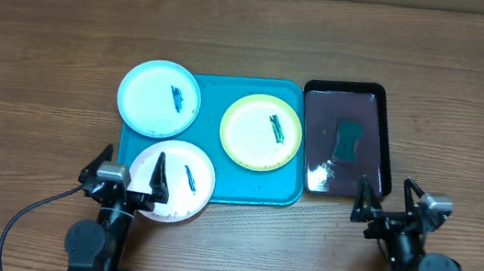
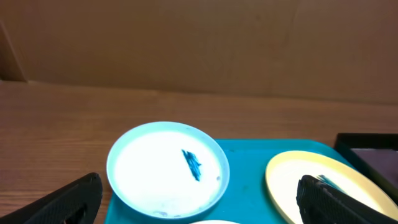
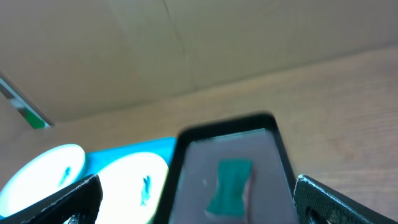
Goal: Clean dirty plates on tray and stack at the side
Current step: 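Move left gripper to yellow plate rim, right gripper down to green sponge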
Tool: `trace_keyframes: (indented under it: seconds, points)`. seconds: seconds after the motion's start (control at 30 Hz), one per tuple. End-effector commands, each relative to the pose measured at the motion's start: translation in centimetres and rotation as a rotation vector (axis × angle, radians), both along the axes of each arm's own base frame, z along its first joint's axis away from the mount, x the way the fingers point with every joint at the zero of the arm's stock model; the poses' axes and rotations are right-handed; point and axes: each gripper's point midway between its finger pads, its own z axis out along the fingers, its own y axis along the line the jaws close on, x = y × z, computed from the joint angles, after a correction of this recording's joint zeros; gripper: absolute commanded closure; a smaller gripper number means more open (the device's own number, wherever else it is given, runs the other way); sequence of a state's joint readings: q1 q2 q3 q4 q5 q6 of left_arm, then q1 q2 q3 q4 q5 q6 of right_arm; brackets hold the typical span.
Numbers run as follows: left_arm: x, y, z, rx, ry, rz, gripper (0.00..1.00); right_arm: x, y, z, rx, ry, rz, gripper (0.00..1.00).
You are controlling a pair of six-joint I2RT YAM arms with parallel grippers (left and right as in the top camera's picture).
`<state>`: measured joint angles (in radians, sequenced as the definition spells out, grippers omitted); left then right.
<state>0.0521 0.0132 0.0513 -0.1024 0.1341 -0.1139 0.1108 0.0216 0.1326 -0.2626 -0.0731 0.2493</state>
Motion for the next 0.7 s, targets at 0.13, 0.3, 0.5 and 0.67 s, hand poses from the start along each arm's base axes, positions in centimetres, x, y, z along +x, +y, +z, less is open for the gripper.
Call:
trace_keyframes:
  seconds: [0.13, 0.3, 0.5, 0.67]
  points:
    - [-2.2, -1.6, 7.8, -0.047, 0.004, -0.086, 0.0, -1.3, -0.7, 9.4, -0.08, -0.031, -0.023, 0.0]
    - [-1.6, -3.6, 11.5, -0.04, 0.21, -0.209, 0.0, 0.7, -0.1, 10.5, -0.179, 0.235, 0.029, 0.0]
    - [1.0, -5.5, 12.4, -0.158, 0.772, -0.329, 0.0, 3.9, 1.5, 9.3, -0.192, 0.692, 0.135, 0.0]
    - [4.8, -6.8, 10.8, -0.285, 1.02, -0.397, 0.0, 5.9, 3.8, 7.3, -0.133, 0.893, 0.255, 0.0]
